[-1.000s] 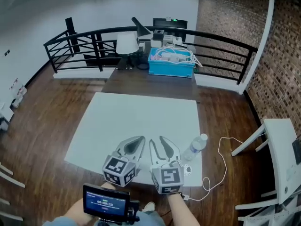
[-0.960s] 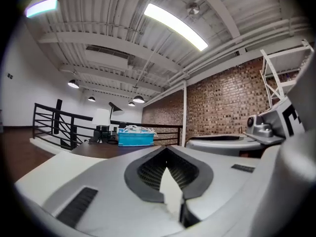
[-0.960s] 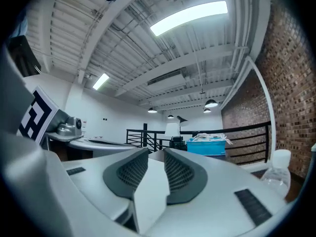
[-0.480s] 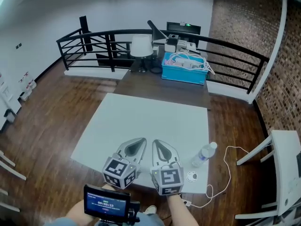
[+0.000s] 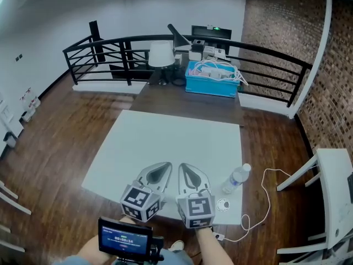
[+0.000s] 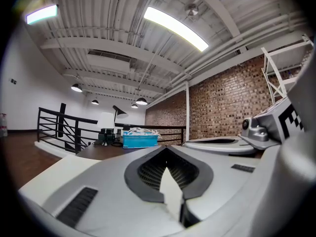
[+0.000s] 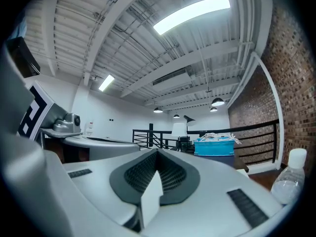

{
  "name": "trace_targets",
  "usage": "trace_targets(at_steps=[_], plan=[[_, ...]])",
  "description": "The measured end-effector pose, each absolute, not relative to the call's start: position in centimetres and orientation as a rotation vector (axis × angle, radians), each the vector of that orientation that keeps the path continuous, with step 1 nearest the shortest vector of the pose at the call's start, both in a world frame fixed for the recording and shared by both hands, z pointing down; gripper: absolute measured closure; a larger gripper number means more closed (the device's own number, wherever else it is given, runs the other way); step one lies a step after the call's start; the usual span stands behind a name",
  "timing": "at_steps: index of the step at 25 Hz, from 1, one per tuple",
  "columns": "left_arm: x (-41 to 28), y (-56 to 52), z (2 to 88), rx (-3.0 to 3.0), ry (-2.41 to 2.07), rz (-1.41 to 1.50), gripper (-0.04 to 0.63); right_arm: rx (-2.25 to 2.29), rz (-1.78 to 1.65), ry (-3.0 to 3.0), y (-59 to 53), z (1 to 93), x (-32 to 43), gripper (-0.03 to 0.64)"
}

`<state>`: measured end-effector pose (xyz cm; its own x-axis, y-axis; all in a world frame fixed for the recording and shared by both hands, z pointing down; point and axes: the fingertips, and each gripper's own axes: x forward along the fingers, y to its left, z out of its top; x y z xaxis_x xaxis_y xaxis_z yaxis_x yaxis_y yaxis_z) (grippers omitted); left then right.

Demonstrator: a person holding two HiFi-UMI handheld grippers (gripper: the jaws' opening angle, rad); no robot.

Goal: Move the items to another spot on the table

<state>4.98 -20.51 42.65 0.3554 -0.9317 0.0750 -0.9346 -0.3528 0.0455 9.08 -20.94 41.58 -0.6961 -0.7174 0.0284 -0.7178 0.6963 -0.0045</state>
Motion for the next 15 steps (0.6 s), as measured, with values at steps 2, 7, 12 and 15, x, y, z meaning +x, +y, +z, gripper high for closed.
trace_targets(at_steps=[2,7,12,15], plan=[[5.03,-20.41,42.69,2.523,-1.737,0.051,0.584,1.216,0.028,-2.868,-20.78,41.57,9.12,0.617],[4.48,-20.32,42.83,2.507,-1.748,0.044,0.584,1.225,-0.018,-2.871,-21.00,41.74,9.22,0.617],[4.21,-20.41,42.65,2.498,-1.754,0.047,0.584,1.220,-0.020,-2.872,-21.10,41.53,8.95,0.617],[4.24,-20.36,42.52,2.500,-1.754,0.045,0.583,1.216,-0.019,-2.872,-21.01,41.49,8.79,0.617]])
